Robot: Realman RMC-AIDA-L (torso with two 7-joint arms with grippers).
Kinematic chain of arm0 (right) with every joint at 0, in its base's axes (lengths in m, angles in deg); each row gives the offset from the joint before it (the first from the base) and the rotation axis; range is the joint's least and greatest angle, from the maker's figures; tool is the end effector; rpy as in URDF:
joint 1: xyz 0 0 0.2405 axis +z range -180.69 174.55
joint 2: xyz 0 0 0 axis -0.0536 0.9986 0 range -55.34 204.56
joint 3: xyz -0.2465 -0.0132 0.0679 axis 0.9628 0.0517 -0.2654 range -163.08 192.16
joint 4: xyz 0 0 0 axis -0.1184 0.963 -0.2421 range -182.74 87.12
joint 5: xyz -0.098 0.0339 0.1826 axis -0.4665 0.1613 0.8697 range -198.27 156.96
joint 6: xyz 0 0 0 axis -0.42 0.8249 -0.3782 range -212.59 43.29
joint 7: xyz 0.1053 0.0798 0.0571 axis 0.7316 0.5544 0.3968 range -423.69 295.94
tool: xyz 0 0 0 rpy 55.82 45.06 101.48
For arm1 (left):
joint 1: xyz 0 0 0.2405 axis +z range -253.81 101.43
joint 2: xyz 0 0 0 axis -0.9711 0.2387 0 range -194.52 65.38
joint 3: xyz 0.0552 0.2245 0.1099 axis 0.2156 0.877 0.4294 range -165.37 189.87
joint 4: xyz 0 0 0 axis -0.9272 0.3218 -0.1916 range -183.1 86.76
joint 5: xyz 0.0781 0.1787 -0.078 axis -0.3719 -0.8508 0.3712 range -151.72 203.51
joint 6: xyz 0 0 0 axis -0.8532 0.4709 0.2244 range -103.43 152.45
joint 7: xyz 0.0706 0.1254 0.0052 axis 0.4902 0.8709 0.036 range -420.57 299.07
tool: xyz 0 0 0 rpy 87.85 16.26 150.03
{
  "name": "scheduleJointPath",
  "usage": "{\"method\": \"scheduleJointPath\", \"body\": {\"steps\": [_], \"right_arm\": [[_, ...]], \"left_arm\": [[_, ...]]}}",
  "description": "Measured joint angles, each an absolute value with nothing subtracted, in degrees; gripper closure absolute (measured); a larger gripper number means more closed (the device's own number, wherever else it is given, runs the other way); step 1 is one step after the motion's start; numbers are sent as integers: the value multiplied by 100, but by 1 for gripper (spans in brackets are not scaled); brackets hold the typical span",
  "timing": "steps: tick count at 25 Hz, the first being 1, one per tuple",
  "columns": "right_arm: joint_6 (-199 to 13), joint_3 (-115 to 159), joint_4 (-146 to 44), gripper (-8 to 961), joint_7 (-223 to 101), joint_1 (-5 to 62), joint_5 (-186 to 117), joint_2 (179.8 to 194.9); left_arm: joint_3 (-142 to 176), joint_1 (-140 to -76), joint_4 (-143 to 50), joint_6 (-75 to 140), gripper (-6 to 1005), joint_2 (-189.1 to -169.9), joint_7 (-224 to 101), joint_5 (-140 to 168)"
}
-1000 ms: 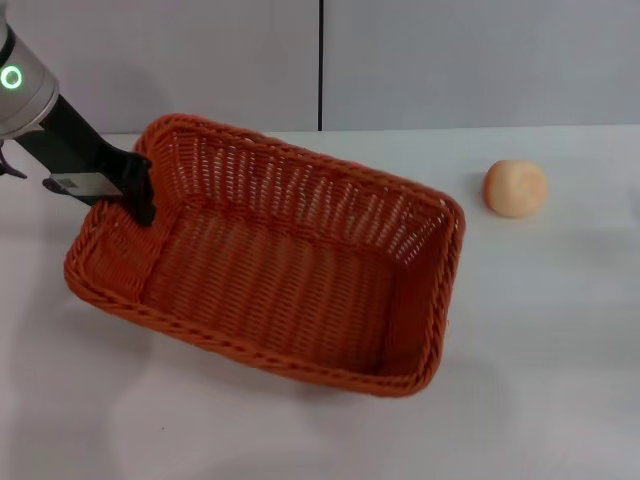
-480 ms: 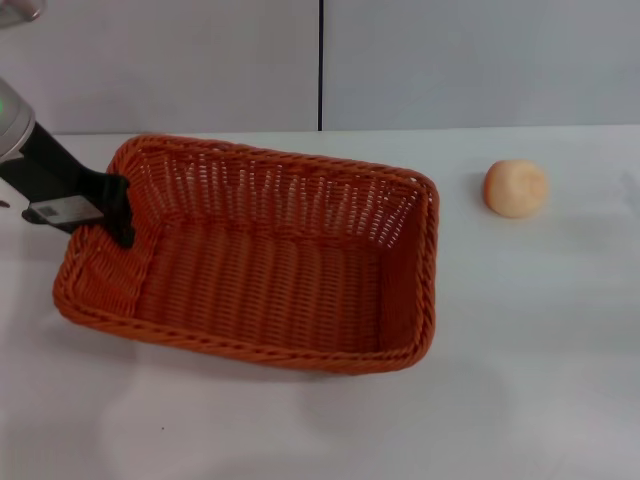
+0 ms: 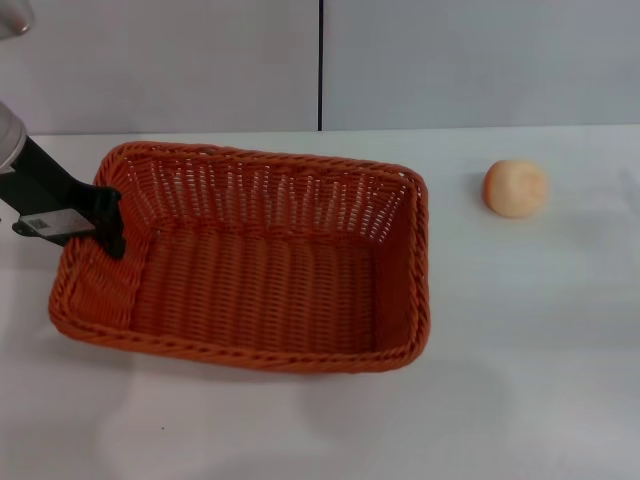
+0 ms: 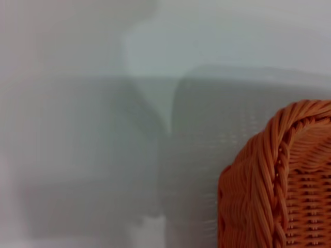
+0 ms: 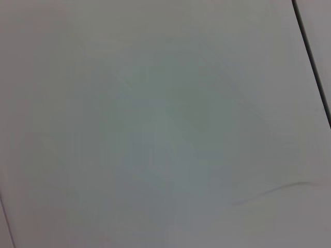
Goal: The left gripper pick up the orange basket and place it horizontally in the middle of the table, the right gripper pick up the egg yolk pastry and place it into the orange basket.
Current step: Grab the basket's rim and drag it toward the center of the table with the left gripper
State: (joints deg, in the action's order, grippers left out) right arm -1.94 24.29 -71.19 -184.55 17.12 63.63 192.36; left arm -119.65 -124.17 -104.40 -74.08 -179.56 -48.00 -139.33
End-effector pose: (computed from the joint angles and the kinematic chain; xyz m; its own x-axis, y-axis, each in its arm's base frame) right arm 0.3614 0.2962 0.0675 0.5124 -0.0735 -0.8556 -0.8066 -0.3830 -0.4502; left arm -0.2335 0.3845 0.0638 0.0840 0.9960 0.0318 0.8664 -0.0572 -0.4961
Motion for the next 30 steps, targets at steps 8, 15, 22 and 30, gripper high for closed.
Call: {"method": "scheduleJointPath", "body": {"steps": [8,15,22,30], "right_arm": [[-189,2429,-7114,302,-18455,1673,6363,19247],[-194,2429,-7112,303,-18455,1679,6363,19263],[-194,2429,-7119,303,-18455,1670,6351,19269],[-183,2429,-7119,304,-18455,1657,6298,19262]], "left_arm": [[-11993,-12370,-10384,-7490,872,-18022,-4688,-13912],[-12038,-12303,-10442,-7611,874,-18028,-4577,-13885],[-12029,-12264,-10366,-7654,868,-18055,-4480,-13702],[-12033,-12218,-10397,-7638,855,-18073,-4359,-13609]]}}
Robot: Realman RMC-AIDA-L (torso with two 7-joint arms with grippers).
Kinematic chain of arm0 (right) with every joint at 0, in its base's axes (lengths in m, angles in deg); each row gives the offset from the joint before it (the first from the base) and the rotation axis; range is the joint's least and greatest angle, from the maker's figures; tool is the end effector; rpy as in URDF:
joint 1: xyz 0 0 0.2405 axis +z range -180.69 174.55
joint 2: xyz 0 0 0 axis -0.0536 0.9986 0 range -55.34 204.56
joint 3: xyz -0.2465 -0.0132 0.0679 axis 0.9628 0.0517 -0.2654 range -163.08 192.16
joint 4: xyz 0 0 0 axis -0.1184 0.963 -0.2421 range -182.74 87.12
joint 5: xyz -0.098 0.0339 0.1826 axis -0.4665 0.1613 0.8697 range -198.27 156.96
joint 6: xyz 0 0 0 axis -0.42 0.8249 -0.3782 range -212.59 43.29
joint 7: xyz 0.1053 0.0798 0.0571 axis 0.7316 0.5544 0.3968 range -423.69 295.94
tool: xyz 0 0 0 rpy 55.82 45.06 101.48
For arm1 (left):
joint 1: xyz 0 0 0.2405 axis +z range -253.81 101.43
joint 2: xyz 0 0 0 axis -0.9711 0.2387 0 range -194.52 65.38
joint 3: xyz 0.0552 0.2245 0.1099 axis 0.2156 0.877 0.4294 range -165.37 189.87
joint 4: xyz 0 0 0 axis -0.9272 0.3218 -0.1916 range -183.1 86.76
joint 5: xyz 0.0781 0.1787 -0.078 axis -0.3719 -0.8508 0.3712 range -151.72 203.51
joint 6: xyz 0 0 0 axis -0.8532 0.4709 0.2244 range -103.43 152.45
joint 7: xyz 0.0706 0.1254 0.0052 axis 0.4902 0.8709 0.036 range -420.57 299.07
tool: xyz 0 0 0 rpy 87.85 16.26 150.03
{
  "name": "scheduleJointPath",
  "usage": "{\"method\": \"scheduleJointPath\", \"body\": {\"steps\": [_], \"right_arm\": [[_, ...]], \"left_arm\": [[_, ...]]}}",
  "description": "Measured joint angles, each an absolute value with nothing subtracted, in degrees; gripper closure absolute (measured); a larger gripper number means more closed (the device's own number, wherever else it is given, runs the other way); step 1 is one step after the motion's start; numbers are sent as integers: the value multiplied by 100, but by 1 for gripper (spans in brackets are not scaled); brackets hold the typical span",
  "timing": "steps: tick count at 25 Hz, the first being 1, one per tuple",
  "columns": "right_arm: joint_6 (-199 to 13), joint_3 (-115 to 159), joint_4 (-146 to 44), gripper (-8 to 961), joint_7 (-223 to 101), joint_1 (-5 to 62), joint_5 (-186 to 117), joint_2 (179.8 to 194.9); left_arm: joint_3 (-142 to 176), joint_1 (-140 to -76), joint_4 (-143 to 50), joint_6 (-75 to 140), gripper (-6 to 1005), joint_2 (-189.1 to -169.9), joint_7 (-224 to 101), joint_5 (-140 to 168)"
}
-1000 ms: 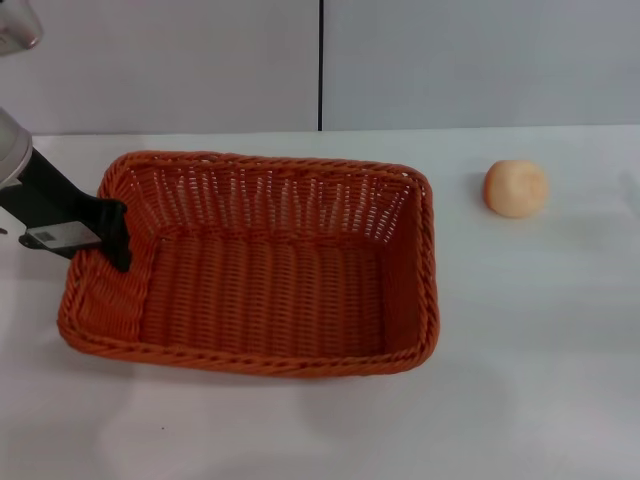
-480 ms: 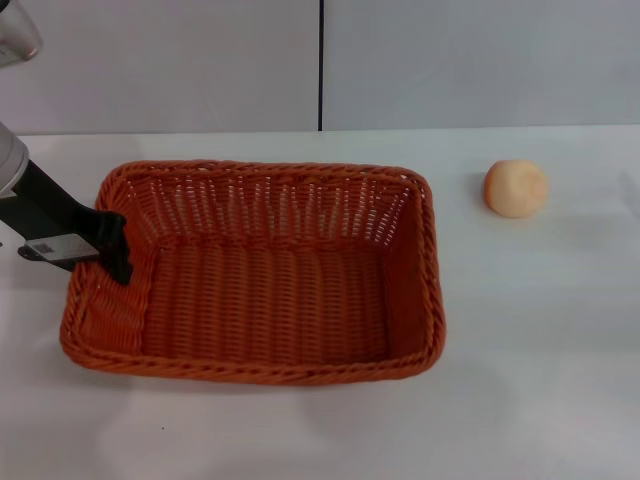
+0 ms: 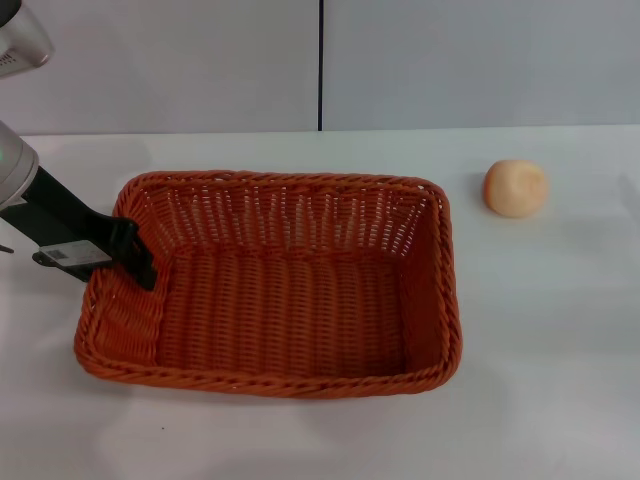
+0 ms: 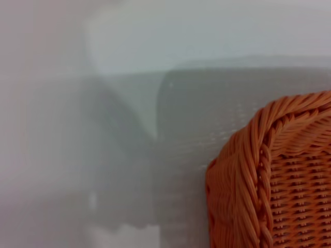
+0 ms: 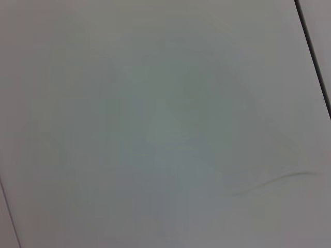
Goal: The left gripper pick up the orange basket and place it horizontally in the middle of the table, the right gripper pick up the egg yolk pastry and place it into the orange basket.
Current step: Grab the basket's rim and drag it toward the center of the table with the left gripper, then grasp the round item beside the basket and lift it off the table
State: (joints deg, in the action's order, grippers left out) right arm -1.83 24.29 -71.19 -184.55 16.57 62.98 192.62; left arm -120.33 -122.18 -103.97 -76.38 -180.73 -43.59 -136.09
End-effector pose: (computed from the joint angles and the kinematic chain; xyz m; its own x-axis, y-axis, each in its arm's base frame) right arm 0.3632 0.2919 0.0640 0.5117 -0.0872 -0.8548 -0.8093 -0.3828 -0.4454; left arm -0.2376 0.3686 0.0504 0.1048 0.9937 -0.0402 0.9021 -0.1120 -0.4168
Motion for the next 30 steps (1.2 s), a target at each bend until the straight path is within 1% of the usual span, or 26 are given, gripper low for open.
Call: {"method": "scheduleJointPath", "body": {"steps": [1,12,15,18,19,22,30], "right_arm": [[-183,2429,-7119,304,-18455,1655,6294,19261],[-170,2429,-7119,303,-18455,1635,6292,19245],[-163,2429,-7119,302,-18455,1635,6292,19238],[-160,2429,-7119,302,-18454,1638,6294,19238],[-159,2429,-7118,302,-18454,1638,6300,19238],[-155,2428,-7119,302,-18438,1640,6324,19235],[7,2364,-7125,303,-18322,1602,6339,19224]], "left_arm": [[-12038,-12211,-10403,-7621,853,-18075,-4350,-13606],[-12038,-12191,-10766,-7610,417,-18067,-4273,-13553],[-12038,-12171,-10943,-7595,340,-18022,-4226,-13551],[-12038,-12153,-11052,-7537,341,-17977,-4155,-13547],[-12037,-12120,-11153,-7430,341,-17913,-4056,-13544],[-12106,-12054,-11359,-7283,342,-17852,-3865,-13460],[-12317,-11857,-11900,-7225,345,-17868,-3531,-13116]]}}
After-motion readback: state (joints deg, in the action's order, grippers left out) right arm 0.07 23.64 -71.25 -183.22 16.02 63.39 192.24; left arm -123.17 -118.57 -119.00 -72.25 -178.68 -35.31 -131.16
